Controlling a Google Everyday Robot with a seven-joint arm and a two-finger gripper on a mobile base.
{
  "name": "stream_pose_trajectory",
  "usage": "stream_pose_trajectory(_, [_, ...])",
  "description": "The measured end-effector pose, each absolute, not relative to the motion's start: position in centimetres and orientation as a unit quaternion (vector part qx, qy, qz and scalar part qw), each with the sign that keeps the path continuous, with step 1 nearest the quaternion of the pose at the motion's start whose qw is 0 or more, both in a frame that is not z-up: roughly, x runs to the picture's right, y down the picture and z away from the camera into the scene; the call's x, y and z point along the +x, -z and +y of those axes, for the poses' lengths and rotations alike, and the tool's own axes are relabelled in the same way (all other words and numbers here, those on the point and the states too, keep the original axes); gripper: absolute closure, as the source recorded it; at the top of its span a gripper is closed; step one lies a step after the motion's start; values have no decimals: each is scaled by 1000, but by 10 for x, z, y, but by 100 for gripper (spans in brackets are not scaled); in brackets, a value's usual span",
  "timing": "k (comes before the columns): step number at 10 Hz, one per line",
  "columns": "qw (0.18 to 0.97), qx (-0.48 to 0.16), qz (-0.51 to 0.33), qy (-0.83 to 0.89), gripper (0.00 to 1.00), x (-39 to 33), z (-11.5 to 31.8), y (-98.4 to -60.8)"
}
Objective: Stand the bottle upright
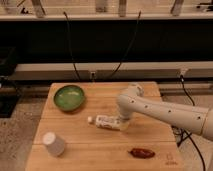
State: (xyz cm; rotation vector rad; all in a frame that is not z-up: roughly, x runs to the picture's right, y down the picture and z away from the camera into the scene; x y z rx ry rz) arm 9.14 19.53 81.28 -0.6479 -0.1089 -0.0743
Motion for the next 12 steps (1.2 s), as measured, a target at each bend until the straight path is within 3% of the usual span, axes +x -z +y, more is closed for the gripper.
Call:
stream_pose_trajectory(1, [946,-318,-54,37,70,89,194,-812])
stream_pose_trajectory(3, [947,-316,-51,33,53,90,193,-812])
stream_pose_trajectory(5, [952,-302,-31,29,31,86,187,-808])
stream_pose_trajectory(6, [954,-298,-25,28,24,86,185,-810])
stream_pose_trajectory(7, [955,-294,-13,27,20,91,181,-813])
stream_pose_trajectory(12, [956,-293,15,20,20,102,170,-822])
